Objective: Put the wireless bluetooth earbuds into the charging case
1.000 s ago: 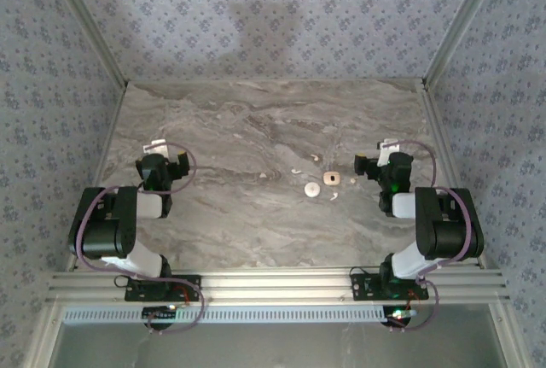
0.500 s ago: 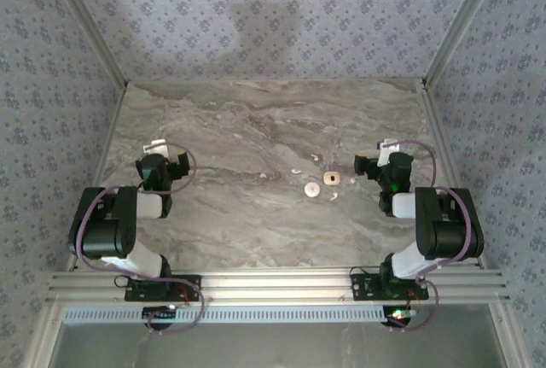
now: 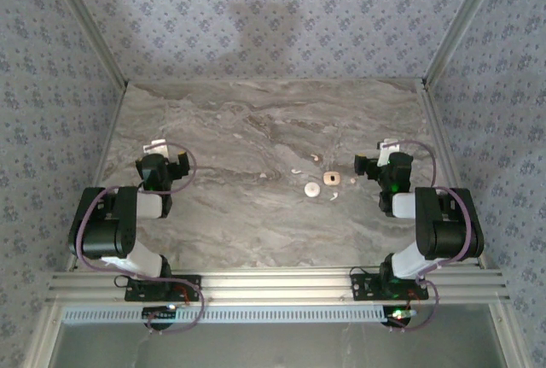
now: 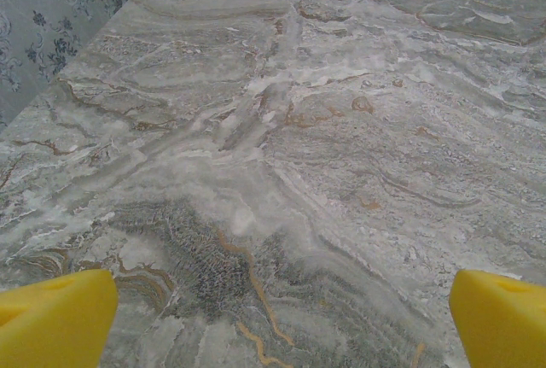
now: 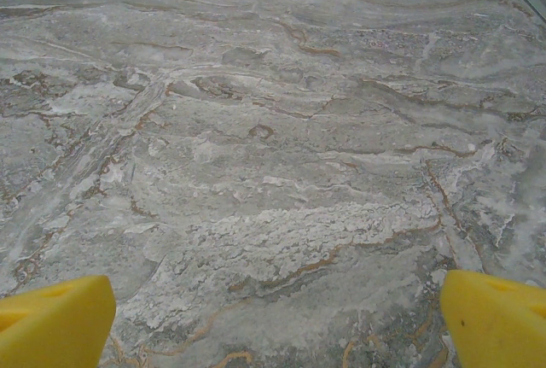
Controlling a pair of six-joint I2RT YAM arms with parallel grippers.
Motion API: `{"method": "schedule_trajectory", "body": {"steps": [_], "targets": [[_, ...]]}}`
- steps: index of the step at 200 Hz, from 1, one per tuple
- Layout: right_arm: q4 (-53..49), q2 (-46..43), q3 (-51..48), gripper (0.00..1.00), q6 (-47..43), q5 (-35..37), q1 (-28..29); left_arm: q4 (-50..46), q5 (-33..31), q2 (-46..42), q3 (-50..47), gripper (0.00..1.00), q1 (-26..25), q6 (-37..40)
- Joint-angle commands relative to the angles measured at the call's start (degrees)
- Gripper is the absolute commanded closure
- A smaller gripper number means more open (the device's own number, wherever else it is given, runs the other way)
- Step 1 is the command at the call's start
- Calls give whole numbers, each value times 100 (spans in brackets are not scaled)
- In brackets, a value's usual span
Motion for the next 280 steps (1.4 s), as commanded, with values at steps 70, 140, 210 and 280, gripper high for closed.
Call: {"method": "schedule_trajectory", "body": {"steps": [70, 140, 210, 280], "targets": [[-2341, -1071, 928, 0, 91, -17, 113, -1706, 64, -697, 831, 7, -187, 261], [-7248, -2365, 2491, 5, 721, -317, 837, -5207, 423, -2011, 2049, 15, -1307, -799], [-9159, -1704, 3508, 29, 1016, -357, 2436, -6317, 845, -2686, 1524, 16, -2109, -1838], [-9611, 261, 4593, 35, 750, -43, 3254, -6514, 922, -3176, 1048, 16, -2111, -2130]]}}
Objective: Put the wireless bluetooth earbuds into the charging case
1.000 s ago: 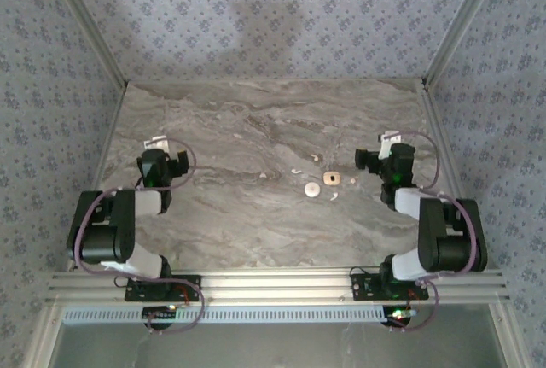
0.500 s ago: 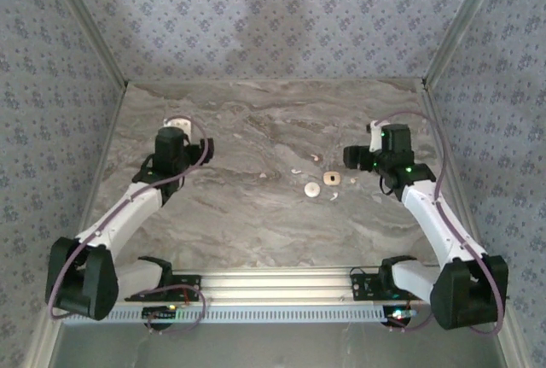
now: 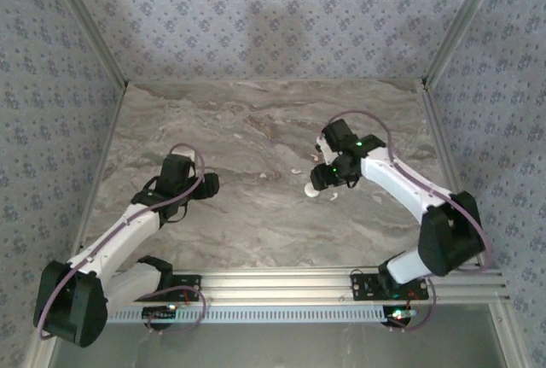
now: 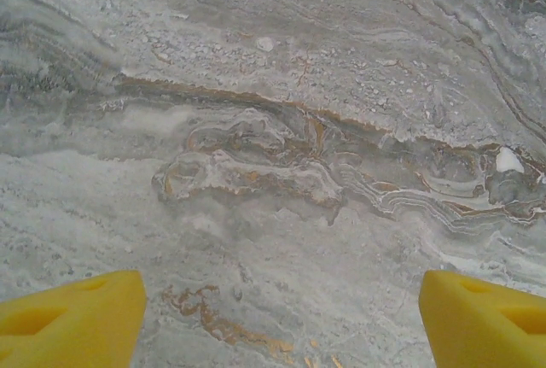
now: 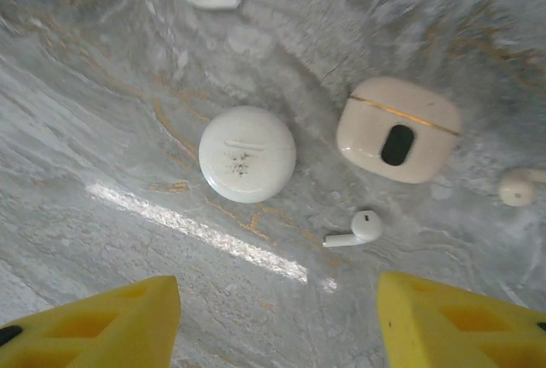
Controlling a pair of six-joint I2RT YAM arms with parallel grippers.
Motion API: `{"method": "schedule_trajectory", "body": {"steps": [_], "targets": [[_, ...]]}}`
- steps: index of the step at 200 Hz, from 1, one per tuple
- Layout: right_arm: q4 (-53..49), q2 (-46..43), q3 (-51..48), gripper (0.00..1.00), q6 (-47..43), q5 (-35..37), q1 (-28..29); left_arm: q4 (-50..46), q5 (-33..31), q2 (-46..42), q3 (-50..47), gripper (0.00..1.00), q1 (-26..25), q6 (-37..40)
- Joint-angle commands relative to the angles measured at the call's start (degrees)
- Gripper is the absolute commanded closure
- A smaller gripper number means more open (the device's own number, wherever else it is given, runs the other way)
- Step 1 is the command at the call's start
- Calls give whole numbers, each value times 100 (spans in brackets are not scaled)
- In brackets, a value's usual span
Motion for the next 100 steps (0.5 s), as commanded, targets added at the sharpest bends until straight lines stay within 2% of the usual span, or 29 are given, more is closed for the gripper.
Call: {"method": "schedule_trajectory", "body": {"steps": [1, 33, 56, 100], "targets": [[-385, 423, 339, 35, -165, 78, 138, -132, 107, -98, 12, 16, -19, -161], [-404, 1088, 686, 40, -301, 0, 211, -73, 155, 25, 17, 16, -25, -211], [-364, 1344, 794, 31, -406, 64, 251, 69, 194, 30, -76, 16, -23, -300], [-306, 1721, 952, 27, -415, 30, 268, 25, 111, -73, -105, 16, -23, -310]]}}
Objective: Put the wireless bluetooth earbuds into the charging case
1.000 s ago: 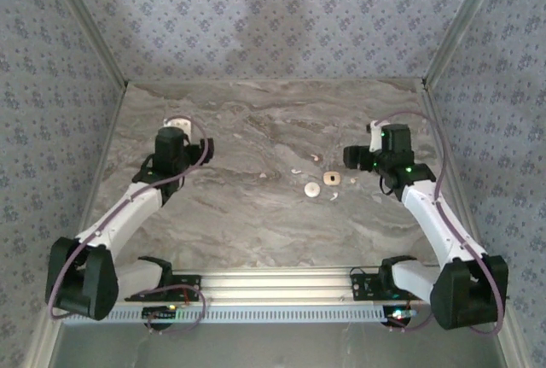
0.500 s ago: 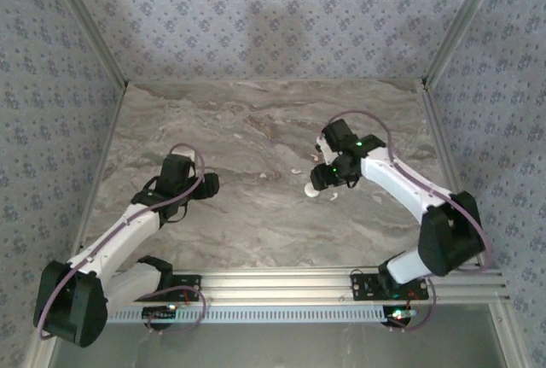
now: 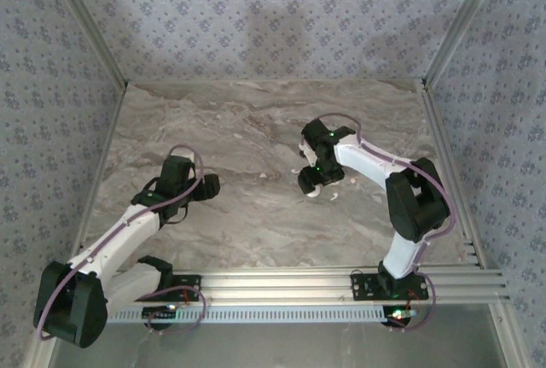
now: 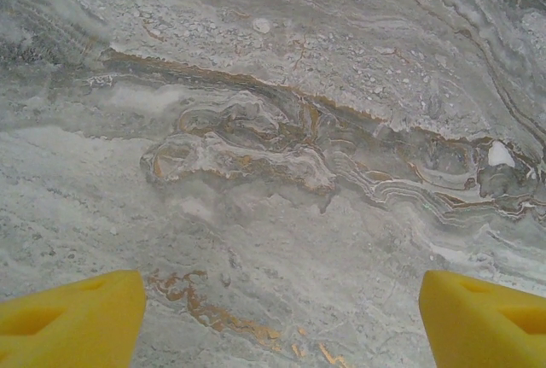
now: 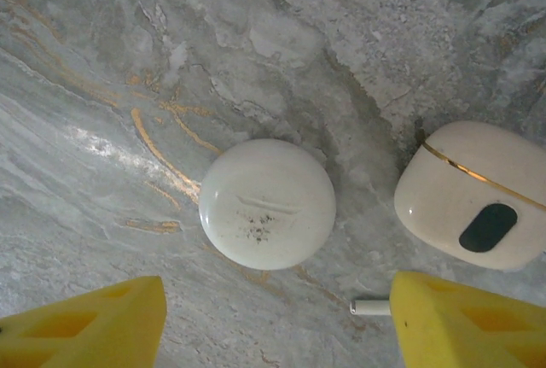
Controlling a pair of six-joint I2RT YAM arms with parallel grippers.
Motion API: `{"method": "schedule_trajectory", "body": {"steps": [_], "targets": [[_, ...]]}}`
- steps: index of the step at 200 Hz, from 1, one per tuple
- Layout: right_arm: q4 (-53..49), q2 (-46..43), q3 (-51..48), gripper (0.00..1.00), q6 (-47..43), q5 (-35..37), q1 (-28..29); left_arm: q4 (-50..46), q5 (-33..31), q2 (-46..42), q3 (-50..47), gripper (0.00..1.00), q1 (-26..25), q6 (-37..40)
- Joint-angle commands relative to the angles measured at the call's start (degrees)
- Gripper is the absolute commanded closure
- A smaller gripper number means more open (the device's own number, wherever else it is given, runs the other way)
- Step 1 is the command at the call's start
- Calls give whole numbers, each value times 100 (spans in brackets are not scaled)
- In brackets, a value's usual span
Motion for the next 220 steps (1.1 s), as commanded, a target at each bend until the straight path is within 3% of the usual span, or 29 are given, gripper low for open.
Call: {"method": "schedule_trajectory", "body": {"steps": [1, 95, 177, 220], "targets": [[-126, 243, 205, 27, -91, 13, 57, 55, -18, -79, -67, 16, -23, -81], [-34, 814, 346, 28, -56, -83, 116, 131, -42, 37, -10, 16, -19, -50], [66, 1028, 315, 42, -56, -19, 163, 173, -25, 109, -6, 16, -23, -54], [514, 494, -8, 51, 10, 46, 165, 232, 239, 6, 11, 19, -32, 107]]}}
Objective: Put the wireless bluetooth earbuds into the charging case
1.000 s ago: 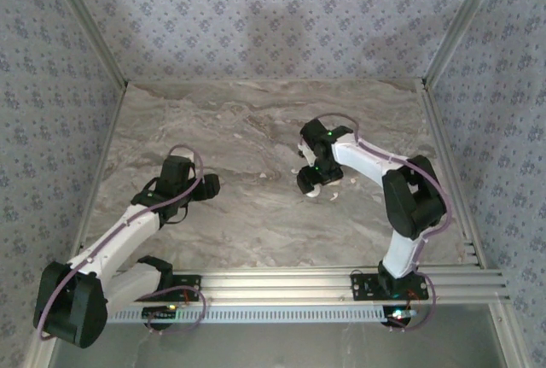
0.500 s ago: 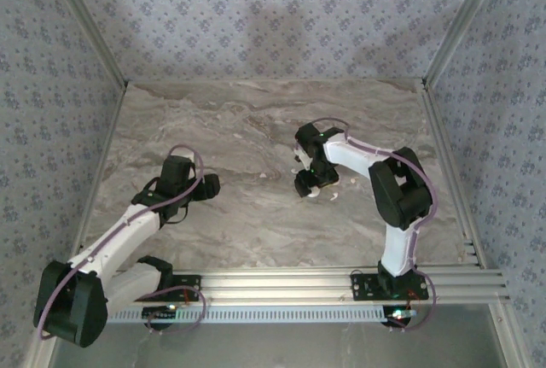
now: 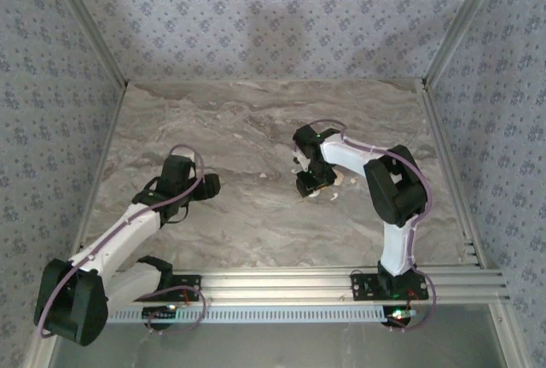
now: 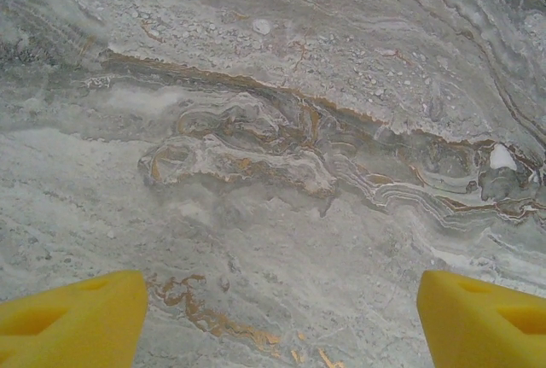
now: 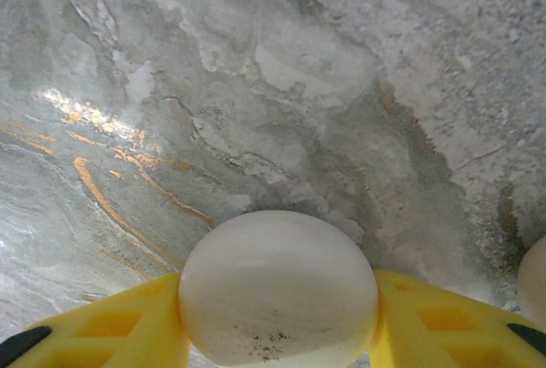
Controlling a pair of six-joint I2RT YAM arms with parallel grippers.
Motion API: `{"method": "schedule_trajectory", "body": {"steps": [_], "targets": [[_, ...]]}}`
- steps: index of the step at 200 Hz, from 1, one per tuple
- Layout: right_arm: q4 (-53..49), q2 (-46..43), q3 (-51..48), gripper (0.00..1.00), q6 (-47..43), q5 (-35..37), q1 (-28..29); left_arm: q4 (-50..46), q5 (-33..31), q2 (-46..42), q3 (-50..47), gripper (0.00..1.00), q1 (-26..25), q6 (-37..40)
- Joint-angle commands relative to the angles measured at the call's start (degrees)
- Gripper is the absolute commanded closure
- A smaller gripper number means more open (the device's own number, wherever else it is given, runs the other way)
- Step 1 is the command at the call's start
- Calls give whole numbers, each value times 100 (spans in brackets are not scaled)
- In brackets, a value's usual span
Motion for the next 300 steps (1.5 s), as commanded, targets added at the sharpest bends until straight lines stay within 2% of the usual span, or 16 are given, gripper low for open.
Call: {"method": "schedule_trajectory", "body": {"steps": [1, 49, 78, 99, 107, 138, 167, 240, 300], "targets": [[393, -421, -234, 51, 51, 27, 42, 148, 237, -83, 11, 19, -32, 123], [2088, -2207, -1521, 55, 3, 184, 359, 116, 1225, -31, 455, 25, -191, 439], [3123, -3232, -2196, 55, -652, 243, 921, -294, 1826, 253, 1067, 27, -506, 608], [3698, -3711, -2557, 55, -1053, 391, 1237, -635, 2313, 542, 1568, 31, -772, 671], [3835, -3839, -2634, 56, -1225, 512, 1385, -718, 2493, 648, 1723, 35, -857, 687], [4237, -4099, -2889, 56, -1956, 1132, 2036, -732, 2968, 872, 2085, 37, -1058, 504], [4630, -4227, -3108, 56, -2230, 1400, 2309, -492, 3356, 929, 2190, 38, -1130, 291], [5448, -4533, -3407, 56, -2008, 1259, 2381, -106, 3726, 1197, 2190, 43, -1449, 185], [5555, -4542, -3493, 56, -1955, 1051, 2417, 137, 3786, 1325, 2270, 43, -1608, 175]]}}
